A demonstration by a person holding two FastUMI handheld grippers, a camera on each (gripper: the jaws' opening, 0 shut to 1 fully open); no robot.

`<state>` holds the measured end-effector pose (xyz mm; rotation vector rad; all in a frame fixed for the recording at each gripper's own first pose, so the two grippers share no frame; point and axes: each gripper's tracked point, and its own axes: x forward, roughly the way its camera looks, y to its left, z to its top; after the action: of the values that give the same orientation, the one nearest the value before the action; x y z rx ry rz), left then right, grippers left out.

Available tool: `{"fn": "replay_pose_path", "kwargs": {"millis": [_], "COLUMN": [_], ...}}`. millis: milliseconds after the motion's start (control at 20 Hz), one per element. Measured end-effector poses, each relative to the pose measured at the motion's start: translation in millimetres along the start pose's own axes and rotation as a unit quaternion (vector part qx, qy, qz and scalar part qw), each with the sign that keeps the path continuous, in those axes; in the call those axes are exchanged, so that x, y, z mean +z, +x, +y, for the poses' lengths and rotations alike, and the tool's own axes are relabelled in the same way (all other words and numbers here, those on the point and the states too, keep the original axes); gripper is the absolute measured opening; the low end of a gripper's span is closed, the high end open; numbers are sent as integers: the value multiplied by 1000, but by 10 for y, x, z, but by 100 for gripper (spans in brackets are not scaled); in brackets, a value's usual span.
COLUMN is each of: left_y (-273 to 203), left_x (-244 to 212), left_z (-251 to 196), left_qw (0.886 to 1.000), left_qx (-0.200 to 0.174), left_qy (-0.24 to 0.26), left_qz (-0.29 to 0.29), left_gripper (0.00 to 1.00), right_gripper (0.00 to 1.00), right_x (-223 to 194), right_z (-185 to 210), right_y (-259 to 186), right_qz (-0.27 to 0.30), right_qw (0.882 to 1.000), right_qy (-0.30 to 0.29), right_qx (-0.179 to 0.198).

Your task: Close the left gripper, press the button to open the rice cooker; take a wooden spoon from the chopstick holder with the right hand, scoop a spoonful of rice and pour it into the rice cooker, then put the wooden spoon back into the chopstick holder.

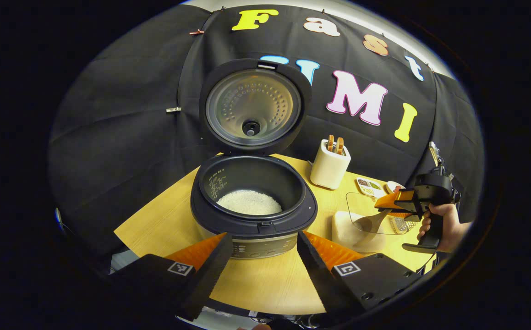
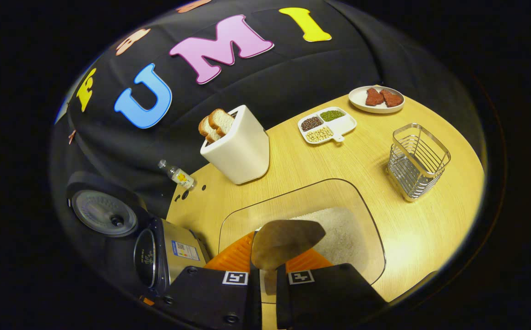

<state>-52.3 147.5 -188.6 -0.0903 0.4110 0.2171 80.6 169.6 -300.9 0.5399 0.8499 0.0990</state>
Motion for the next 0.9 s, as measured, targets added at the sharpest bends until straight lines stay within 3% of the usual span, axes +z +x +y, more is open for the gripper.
{"fn": "replay_pose_path", "kwargs": {"millis": [600,900], "left_y": [-67,-50], "left_x": [98,122], "left_z": [-35,-37], "left_qw": [1000,999], "left_qx": [-12,-23], "left_qy": [-2,-39], "left_qz": [-10,-10], "left_gripper": [95,96], "right_gripper": [17,17], "right_x": [307,430], "right_z": [-170,13], "right_y": [-235,-273], "right_qz": [1,6], "right_qw": [988,976], "right_qy": [157,214], "right_qx": [4,24]}}
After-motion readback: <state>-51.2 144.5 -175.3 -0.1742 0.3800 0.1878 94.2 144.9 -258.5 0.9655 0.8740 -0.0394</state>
